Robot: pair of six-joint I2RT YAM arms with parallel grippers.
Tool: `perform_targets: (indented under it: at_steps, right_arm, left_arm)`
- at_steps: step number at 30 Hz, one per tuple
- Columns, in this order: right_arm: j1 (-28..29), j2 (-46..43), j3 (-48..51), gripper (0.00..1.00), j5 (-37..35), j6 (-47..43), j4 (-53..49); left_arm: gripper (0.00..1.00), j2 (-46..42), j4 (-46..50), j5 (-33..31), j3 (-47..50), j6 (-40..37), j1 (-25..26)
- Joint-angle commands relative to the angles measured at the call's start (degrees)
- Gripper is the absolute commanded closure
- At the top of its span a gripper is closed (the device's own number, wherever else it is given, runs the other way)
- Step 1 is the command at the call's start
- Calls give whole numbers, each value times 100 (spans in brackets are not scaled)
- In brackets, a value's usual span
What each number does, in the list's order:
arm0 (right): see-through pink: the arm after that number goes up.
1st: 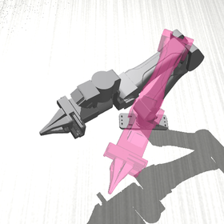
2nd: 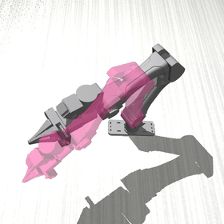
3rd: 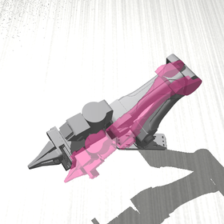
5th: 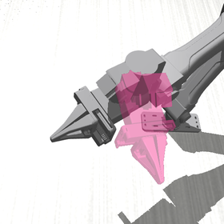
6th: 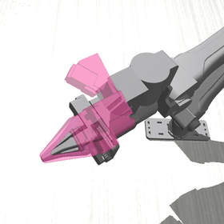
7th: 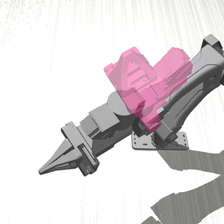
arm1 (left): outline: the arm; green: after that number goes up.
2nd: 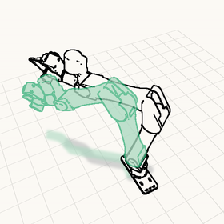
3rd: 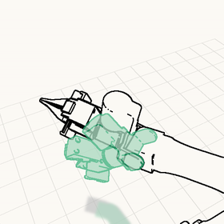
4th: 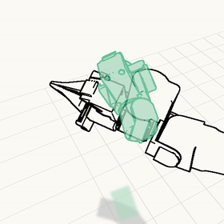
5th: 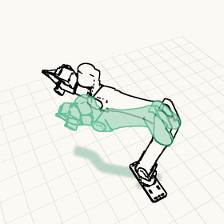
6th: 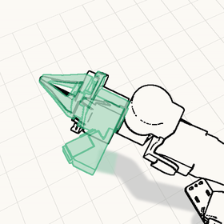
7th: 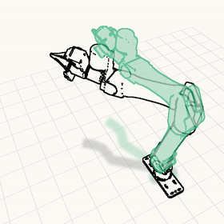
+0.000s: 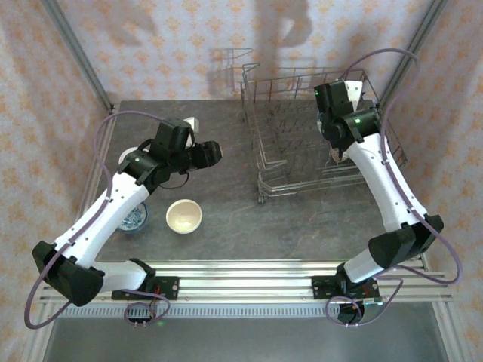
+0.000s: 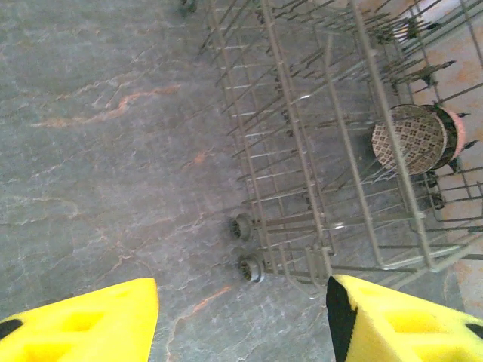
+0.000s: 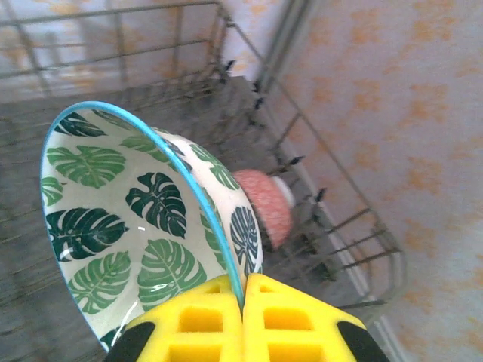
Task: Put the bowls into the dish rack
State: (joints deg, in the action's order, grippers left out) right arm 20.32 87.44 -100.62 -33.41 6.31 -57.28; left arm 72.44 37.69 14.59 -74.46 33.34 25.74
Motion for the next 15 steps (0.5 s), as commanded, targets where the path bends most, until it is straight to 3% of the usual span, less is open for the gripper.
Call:
perform_targets:
  at_steps: [1, 15]
  right_arm:
    - [37, 143, 142, 100, -1261, -240, -47]
    - [299, 1370, -379, 100, -2087, -114, -757]
  left_arm:
    - [38, -58, -292, 288, 218, -82, -128]
    - [37, 68, -121, 475, 467, -582, -377]
